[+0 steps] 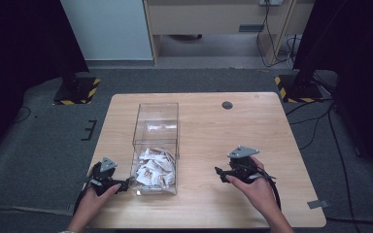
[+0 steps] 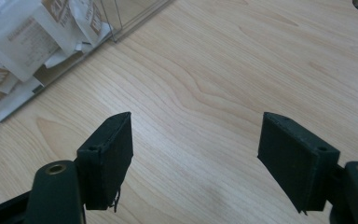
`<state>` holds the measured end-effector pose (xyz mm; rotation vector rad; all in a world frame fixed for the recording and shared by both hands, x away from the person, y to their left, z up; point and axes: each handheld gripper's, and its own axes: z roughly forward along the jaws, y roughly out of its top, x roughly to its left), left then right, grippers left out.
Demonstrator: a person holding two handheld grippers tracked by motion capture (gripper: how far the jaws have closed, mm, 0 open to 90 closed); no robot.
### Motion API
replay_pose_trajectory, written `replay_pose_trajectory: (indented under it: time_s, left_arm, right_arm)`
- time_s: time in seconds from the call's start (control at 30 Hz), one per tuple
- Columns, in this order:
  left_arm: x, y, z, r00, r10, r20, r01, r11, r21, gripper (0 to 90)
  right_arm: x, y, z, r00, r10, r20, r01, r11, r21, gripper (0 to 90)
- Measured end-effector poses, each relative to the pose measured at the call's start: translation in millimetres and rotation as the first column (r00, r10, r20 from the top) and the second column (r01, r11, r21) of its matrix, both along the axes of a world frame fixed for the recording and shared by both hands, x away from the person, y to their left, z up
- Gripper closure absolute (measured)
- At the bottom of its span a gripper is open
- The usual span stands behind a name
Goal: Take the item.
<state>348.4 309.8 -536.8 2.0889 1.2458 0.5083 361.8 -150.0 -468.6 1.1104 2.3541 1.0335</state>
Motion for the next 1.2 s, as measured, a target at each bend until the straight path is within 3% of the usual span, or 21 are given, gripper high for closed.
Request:
replay_pose_trajectory:
  time_s: [0.43, 0.87, 1.2]
  left_arm:
    - [0.0, 0.0, 0.0, 1.0, 0.0, 0.0, 0.0, 1.0, 0.0, 0.0]
    - [0.1, 0.0, 0.0, 1.0, -0.001, 0.0, 0.001, 1.0, 0.0, 0.0]
    - [0.1, 0.0, 0.0, 1.0, -0.001, 0.0, 0.001, 1.0, 0.0, 0.0]
  right_arm:
    - [6.9, 19.5, 21.5, 0.9992, 0.032, 0.022, -0.032, 0.999, -0.006, 25.5]
    - [12.0, 43.9, 47.9, 0.9951, 0.084, 0.053, -0.085, 0.996, 0.021, 44.4]
    - [15.1, 66.6, 61.9, 0.9872, 0.15, 0.054, -0.152, 0.988, 0.028, 58.1]
